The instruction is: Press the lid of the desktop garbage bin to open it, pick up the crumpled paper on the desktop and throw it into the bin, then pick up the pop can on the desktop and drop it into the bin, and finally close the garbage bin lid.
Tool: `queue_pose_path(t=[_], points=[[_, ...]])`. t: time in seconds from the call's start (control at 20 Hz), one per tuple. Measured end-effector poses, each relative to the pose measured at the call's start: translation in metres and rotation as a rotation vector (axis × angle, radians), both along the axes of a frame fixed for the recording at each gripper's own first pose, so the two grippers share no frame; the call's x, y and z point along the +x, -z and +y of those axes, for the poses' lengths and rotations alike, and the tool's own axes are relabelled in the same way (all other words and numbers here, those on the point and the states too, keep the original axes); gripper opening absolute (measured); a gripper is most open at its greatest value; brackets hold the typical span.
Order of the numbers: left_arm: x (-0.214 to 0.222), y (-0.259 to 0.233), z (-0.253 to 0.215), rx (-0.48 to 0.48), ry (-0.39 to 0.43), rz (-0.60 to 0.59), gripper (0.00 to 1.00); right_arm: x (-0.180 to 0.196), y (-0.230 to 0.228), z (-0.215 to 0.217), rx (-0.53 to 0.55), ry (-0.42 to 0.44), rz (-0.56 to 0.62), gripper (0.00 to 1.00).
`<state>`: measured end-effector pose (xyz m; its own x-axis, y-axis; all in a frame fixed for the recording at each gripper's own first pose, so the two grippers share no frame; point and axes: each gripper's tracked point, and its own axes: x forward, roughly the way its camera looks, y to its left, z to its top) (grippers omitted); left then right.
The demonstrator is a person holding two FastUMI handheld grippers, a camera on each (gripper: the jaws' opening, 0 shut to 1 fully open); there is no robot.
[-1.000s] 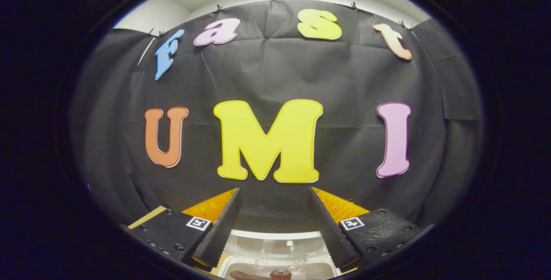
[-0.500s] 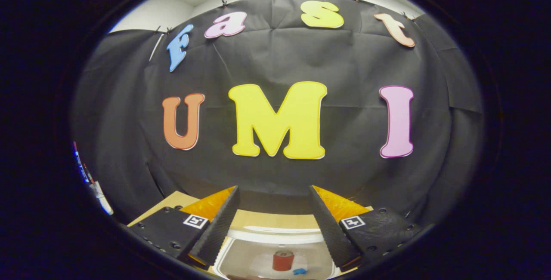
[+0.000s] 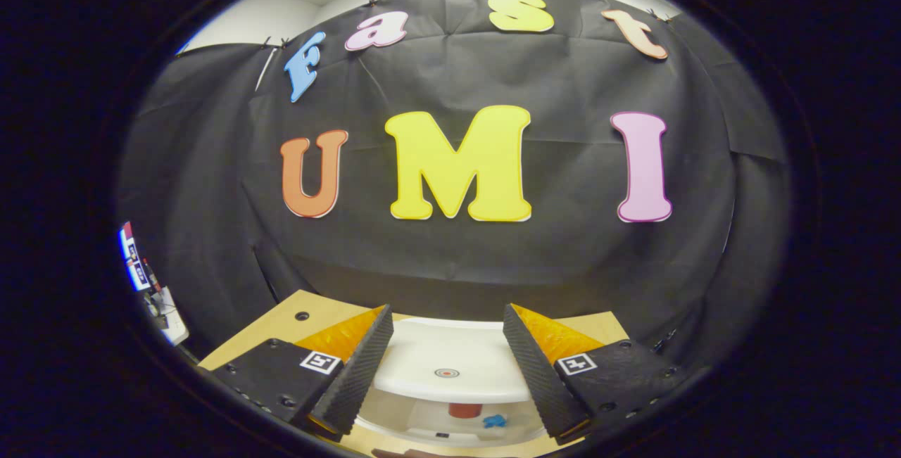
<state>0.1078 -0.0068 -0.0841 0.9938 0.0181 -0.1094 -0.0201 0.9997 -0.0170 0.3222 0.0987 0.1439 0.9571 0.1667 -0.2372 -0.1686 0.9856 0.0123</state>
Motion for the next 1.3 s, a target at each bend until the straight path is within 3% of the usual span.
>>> queue_pose_path(t=[0.3,0.8,1.3], points=[[-0.001,-0.010,0.009,0.045,-0.036,-0.038,1.00,-0.014,0.034,-0.010,0.059,-0.019,0.058,0.96],[-0.003,-0.009,0.012,-0.023,-0.029,-0.019,1.00,-0.034,0.081,-0.009,-0.028,0.040,0.103,0.98],[-0.003,-0.006,0.020,-0.041,-0.044,0.005,1.00,-0.052,0.083,-0.009,-0.008,0.115,0.194,0.96]])
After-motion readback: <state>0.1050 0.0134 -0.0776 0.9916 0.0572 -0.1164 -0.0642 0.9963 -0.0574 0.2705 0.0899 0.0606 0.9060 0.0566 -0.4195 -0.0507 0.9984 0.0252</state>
